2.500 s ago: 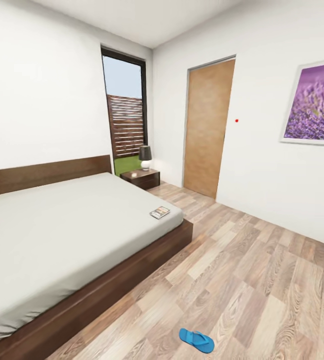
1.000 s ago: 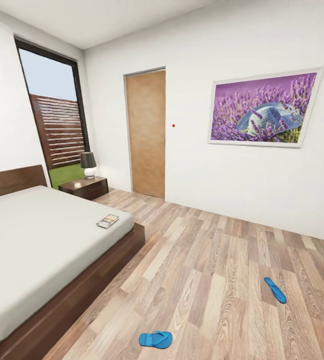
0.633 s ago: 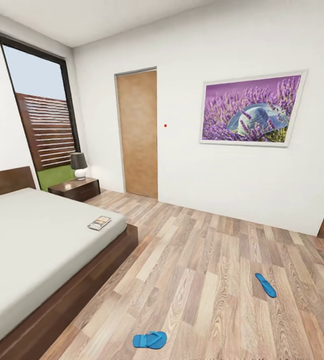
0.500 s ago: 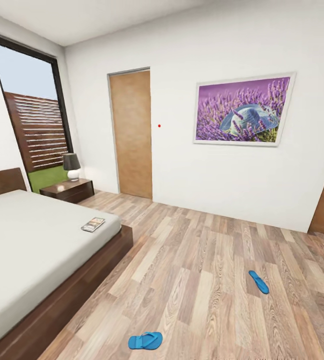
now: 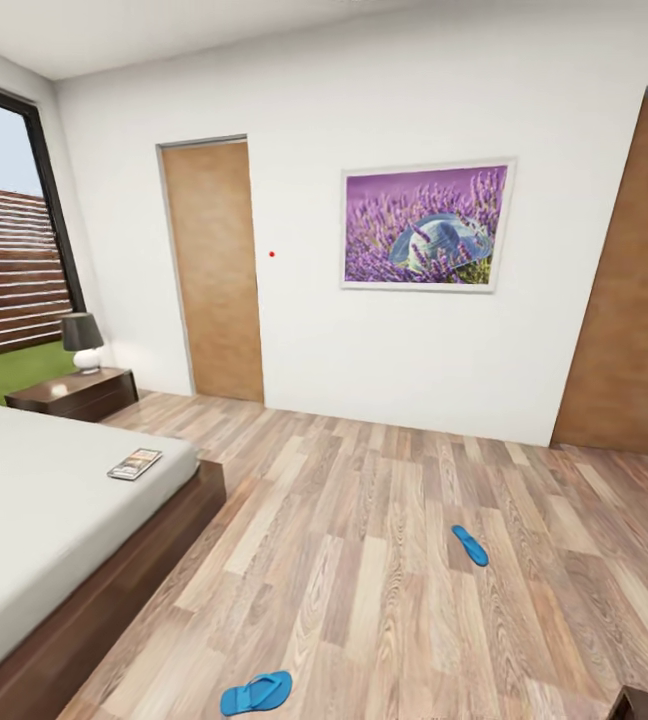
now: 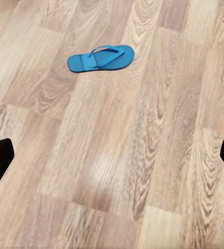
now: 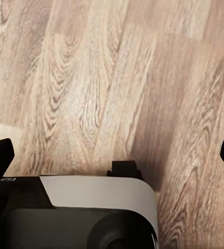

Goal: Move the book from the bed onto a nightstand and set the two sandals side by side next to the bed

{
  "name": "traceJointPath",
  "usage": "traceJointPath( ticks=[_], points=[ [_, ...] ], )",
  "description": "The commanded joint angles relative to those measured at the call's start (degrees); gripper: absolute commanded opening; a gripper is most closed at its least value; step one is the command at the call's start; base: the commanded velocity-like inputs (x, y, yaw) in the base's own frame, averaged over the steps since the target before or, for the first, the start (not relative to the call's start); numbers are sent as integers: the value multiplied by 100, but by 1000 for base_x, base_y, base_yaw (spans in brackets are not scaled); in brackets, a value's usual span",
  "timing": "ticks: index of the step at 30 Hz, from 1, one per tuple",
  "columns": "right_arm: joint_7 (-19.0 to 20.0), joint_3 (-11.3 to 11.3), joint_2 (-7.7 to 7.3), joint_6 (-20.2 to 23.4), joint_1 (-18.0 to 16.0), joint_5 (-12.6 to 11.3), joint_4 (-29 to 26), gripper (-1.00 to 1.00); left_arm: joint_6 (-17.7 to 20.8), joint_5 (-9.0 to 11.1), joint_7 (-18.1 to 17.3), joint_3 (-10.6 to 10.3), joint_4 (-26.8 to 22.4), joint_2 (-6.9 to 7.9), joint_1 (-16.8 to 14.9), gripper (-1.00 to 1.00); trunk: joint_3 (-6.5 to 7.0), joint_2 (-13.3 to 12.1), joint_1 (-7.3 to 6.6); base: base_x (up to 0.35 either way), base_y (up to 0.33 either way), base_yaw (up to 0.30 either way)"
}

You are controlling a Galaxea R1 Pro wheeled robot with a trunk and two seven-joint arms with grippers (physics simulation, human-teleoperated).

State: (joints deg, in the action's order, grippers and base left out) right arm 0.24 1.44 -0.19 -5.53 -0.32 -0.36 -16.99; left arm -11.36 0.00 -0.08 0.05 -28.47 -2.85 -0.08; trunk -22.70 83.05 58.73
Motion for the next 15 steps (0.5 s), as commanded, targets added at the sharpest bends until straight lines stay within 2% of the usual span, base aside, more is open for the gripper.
traceJointPath(
  ticks=[1,15],
  points=[
    [3,14,2,-18,-3,-3,3,100,-15,0,-1,1,-1,1,-1,100,-3,3,0,0,0,-295],
    [3,15,-1,-25,-3,-6,3,100,-15,-6,7,4,-1,4,-1,100,33,3,0,0,0,-295]
  ],
)
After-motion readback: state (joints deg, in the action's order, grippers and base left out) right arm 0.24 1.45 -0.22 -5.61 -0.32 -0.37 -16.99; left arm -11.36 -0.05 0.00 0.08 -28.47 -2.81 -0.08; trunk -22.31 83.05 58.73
